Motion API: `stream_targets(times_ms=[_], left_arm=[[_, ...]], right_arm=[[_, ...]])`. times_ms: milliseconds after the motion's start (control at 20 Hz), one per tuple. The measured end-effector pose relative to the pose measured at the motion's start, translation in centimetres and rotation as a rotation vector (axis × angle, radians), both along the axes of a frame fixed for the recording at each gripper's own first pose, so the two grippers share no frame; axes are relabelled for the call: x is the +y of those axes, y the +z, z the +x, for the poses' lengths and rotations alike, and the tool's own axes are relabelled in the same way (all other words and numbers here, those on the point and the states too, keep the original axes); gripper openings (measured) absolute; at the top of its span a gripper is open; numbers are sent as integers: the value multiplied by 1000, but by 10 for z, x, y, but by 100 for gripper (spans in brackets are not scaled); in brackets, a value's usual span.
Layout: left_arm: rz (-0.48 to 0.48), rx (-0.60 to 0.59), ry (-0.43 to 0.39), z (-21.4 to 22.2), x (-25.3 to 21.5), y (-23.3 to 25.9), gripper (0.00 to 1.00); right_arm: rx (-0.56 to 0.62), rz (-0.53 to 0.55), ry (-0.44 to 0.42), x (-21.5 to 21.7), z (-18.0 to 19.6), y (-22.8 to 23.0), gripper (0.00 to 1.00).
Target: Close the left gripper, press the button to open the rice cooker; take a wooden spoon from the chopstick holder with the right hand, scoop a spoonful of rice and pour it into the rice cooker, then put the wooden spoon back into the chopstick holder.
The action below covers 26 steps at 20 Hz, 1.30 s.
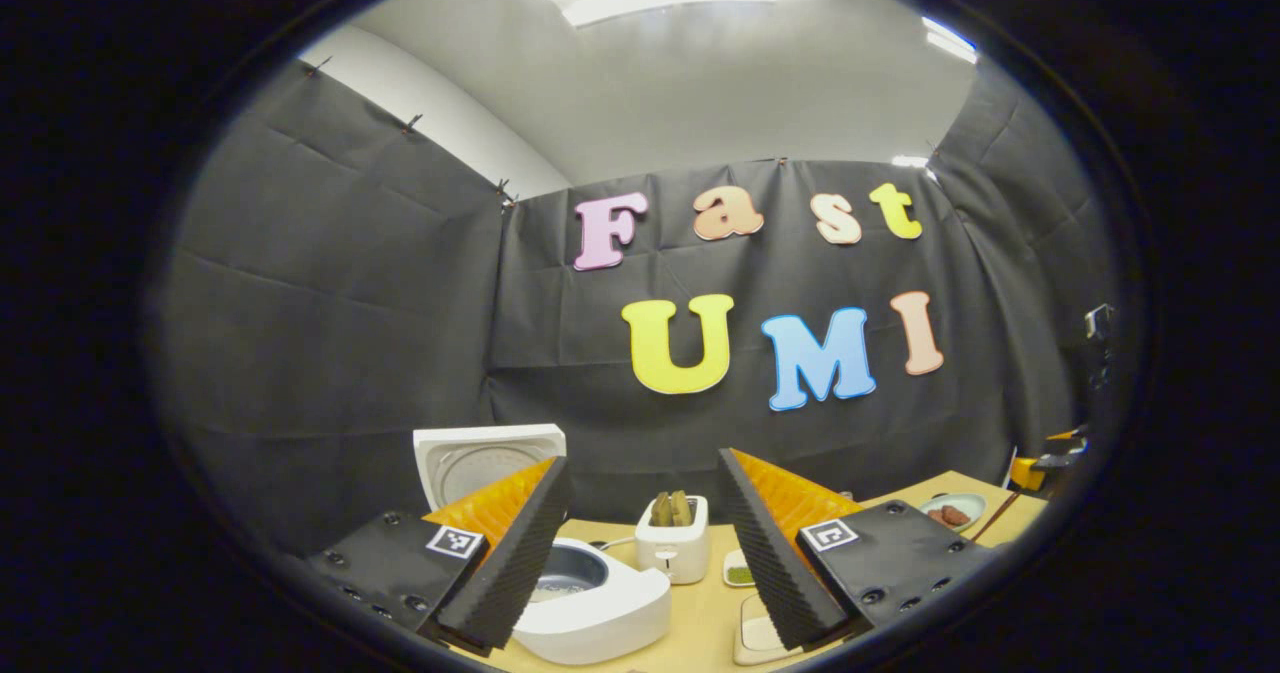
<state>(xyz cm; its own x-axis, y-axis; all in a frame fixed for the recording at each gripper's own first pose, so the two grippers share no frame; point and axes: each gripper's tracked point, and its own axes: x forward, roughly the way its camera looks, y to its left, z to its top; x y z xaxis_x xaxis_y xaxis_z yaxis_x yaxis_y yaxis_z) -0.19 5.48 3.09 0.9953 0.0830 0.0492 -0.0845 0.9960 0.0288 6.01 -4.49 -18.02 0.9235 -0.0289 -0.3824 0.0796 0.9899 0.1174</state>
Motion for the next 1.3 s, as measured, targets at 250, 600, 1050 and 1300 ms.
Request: stream_targets(times_ms=[250, 600, 1050, 1300], left_arm=[[9, -7, 6, -11, 0, 8, 99], [31, 0, 37, -23, 13, 10, 99], [47, 16, 76, -35, 33, 3, 99], [24, 24, 74, -35, 40, -3, 99]], right_arm=[[118, 76, -12, 5, -1, -49, 99], [251, 177, -32, 17, -11, -103, 98], [329, 272, -21, 38, -15, -123, 49], [361, 311, 6, 48, -17, -130, 13]])
